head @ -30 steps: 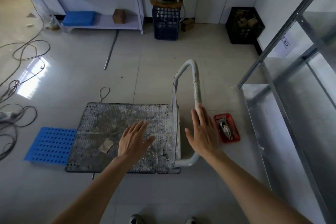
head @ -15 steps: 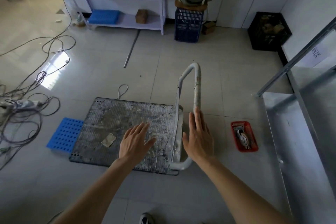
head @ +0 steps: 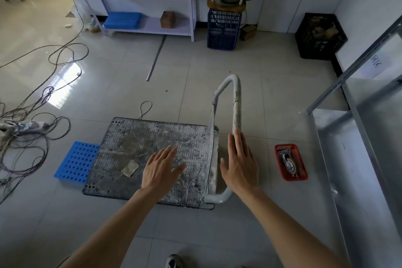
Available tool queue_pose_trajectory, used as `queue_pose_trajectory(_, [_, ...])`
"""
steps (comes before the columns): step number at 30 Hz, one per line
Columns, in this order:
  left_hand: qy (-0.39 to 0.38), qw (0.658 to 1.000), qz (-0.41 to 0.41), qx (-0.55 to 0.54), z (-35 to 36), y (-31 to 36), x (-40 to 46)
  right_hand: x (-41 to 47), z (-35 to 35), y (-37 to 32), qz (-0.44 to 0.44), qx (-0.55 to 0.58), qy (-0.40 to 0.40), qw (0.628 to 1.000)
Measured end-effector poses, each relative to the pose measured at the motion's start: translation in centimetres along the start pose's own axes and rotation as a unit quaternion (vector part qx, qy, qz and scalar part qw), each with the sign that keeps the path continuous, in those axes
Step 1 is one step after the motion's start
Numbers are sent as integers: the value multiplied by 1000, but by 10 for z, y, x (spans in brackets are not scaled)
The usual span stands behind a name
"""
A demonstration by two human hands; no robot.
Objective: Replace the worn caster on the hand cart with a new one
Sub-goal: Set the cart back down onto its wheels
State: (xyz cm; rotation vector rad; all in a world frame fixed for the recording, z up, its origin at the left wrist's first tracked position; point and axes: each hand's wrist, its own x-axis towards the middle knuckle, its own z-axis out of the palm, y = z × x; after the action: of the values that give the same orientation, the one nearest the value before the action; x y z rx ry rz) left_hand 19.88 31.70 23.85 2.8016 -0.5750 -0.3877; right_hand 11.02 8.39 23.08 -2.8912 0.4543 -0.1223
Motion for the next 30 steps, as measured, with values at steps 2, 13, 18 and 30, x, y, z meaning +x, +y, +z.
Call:
queue_pose_trajectory(2, [0,1000,5,-2,1,8,1,-2,-3,12,0,-8,0,1000])
queue_pose_trajectory(13, [-15,999,38,-2,12,66,7,-18,-29,108,7,-52,23,998])
queue_pose_trajectory(18, [-21,998,55,0,16,96,15,-22,-37,156,25,-51,9,998])
queue_pose_trajectory(30, [-41,997,65,1,24,156,27,-35,-65,268,49,-43,13,998])
